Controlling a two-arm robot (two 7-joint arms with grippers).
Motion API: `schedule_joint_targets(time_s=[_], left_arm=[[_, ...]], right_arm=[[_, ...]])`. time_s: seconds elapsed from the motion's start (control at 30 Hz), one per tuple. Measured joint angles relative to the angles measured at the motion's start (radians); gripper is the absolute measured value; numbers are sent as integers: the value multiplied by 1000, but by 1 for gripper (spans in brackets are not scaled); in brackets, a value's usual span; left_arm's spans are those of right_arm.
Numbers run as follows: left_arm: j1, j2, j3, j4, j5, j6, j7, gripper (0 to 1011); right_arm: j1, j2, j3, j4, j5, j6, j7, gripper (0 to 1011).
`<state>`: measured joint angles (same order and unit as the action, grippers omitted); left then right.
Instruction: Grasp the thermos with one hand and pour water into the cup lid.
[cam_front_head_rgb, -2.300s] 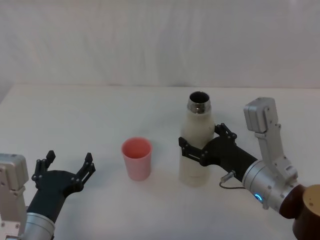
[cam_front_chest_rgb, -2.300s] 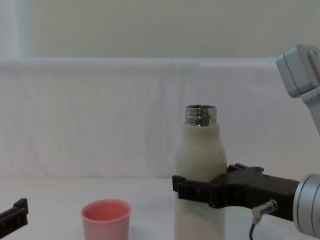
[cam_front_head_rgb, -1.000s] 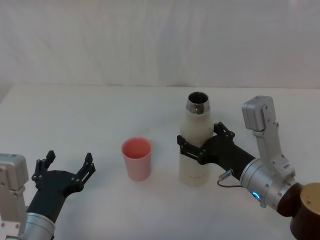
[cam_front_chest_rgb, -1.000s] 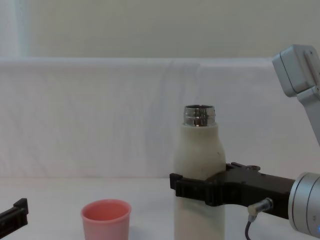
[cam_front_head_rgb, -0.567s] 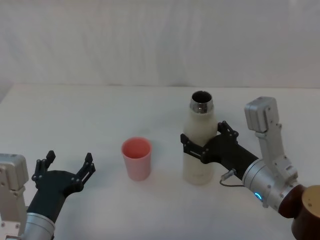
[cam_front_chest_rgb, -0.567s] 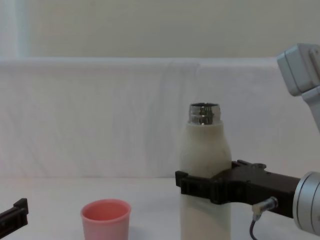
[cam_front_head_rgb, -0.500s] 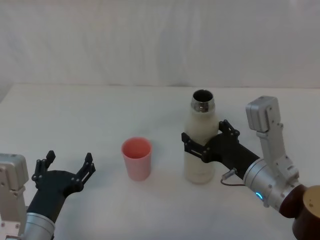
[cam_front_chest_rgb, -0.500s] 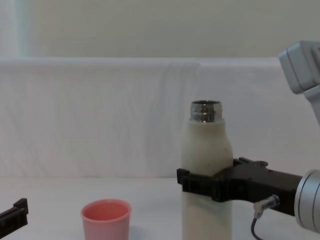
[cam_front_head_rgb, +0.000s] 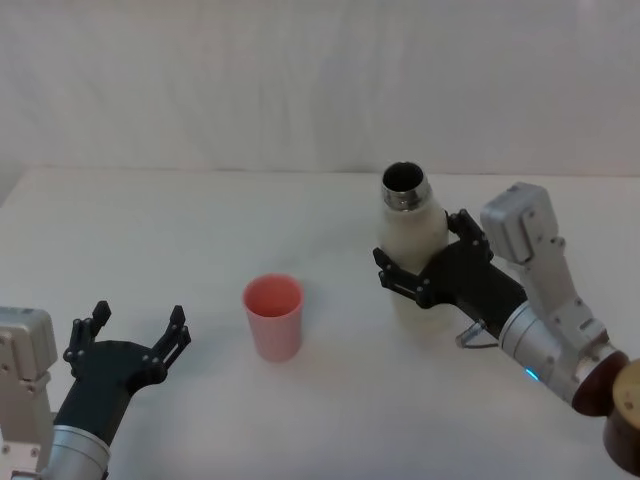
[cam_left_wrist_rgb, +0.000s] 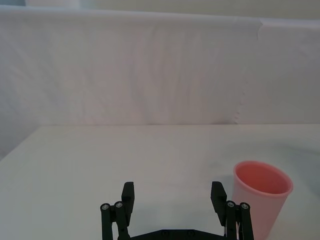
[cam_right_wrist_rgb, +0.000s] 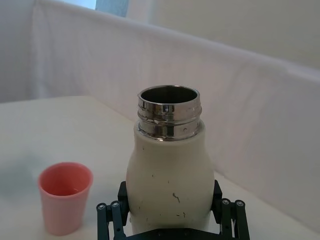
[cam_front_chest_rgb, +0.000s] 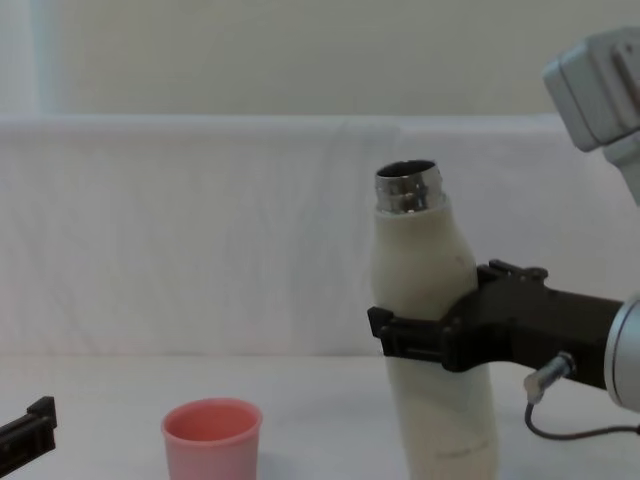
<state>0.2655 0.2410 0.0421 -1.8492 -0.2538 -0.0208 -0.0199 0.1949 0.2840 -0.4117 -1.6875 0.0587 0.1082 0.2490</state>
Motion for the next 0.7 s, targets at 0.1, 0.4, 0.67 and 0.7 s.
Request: schedule_joint_targets(time_s=[0.1, 0.4, 0.67, 0.7], left_arm=[[0, 0, 0, 0, 0, 0, 0, 1001], [0, 0, 0, 0, 0, 0, 0, 1001], [0, 0, 0, 0, 0, 0, 0, 1001], [0, 0, 0, 0, 0, 0, 0, 1001]], right_arm=[[12, 4, -7, -1, -36, 1, -3, 960], [75, 14, -66, 14, -219, 15, -28, 960], [117, 9, -120, 42, -354, 29, -36, 960], [123, 7, -126, 48, -374, 30, -36, 960]])
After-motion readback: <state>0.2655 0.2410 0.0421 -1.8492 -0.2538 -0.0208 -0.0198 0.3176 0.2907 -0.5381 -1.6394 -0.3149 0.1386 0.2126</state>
